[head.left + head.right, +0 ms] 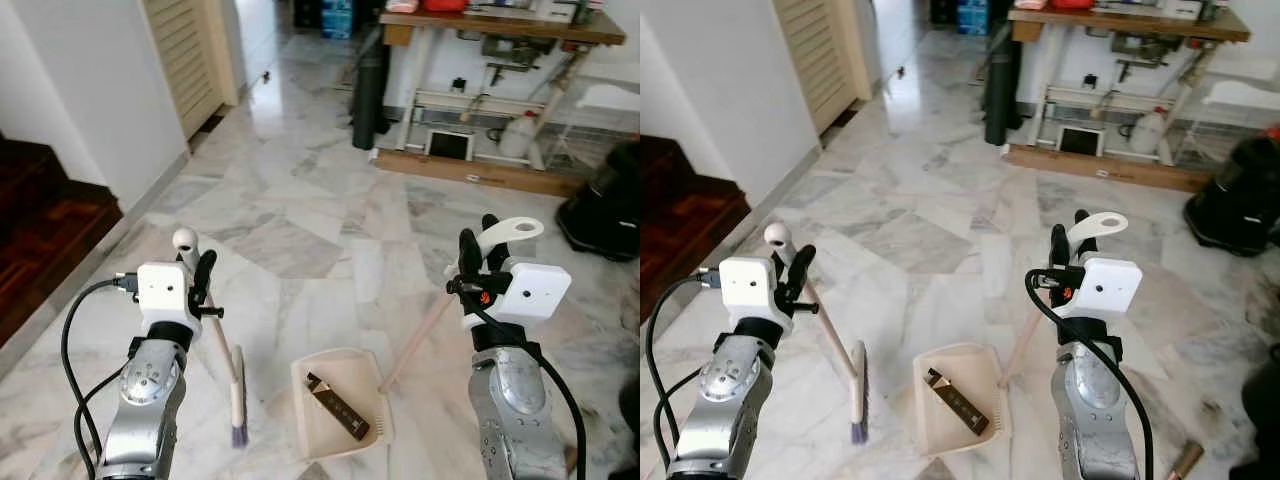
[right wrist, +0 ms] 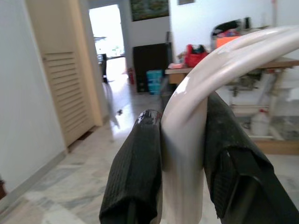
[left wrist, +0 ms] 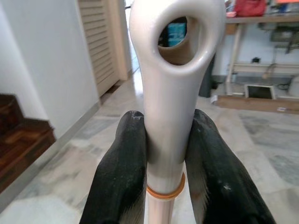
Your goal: Sweep floor
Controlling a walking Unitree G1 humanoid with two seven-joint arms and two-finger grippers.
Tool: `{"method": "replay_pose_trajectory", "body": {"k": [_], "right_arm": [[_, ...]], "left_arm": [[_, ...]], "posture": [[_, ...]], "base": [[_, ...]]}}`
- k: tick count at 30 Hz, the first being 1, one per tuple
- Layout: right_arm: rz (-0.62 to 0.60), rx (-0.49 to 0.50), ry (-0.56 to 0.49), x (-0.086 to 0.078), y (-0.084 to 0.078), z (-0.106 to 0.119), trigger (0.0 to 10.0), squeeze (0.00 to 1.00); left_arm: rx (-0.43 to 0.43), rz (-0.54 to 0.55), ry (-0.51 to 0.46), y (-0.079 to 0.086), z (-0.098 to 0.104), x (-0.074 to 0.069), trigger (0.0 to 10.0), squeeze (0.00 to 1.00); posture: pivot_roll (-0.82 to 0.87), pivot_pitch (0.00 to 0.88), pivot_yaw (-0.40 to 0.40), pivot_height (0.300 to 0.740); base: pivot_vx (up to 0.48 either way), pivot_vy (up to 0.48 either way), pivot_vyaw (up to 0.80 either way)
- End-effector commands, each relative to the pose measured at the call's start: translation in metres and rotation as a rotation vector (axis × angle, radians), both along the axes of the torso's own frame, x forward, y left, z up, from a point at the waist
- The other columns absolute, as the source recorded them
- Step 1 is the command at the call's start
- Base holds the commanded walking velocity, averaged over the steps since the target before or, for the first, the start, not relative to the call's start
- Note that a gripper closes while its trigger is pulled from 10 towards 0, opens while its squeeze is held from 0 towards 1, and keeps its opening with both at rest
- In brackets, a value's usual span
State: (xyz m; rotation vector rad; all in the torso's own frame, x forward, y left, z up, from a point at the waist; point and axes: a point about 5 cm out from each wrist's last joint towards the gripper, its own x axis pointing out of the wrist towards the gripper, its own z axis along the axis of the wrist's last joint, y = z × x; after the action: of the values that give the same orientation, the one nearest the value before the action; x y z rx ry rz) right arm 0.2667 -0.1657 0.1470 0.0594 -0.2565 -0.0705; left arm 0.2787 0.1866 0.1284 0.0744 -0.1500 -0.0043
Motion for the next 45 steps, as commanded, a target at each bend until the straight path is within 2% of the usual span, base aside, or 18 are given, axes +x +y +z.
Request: {"method": "replay_pose_trajectory", "body": {"k": [1,14,26,35,45], "right_arm": [[-0.002,0.003,-0.047,0.002,-0.001,0.010,10.0,0.00],[-0.006,0.017,-0.045,0.003,0.002,0.009,10.0,0.00],[-0.018,0.023,-0.053,0.007,0.001,0.013,10.0,0.00],[0.000,0.081,-0.049,0.010,0.010,0.016,10.0,0.00],[0.002,0.099,-0.036,0.013,0.010,0.017,10.0,0.00]], "left_arm": [[0.016,-0.004,-0.047,-0.002,0.010,0.000,10.0,0.00],[0.020,0.002,-0.049,-0.002,0.010,-0.001,10.0,0.00],[0.018,0.018,-0.061,-0.002,0.014,0.004,10.0,0.00],[0.028,0.043,-0.053,0.001,0.014,0.001,10.0,0.00],[0.007,0.051,-0.045,-0.004,0.012,-0.002,10.0,0.00]], "posture": [[-0.01,0.000,0.009,0.740],[0.00,0.000,0.011,0.740],[0.00,0.000,0.009,0.740],[0.02,0.000,-0.009,0.740],[0.03,0.000,-0.023,0.740]], "base": [[0.000,0.000,0.80],[0.000,0.000,0.80],[0.000,0.000,0.77],[0.000,0.000,0.00],[0.000,0.025,0.00]]}}
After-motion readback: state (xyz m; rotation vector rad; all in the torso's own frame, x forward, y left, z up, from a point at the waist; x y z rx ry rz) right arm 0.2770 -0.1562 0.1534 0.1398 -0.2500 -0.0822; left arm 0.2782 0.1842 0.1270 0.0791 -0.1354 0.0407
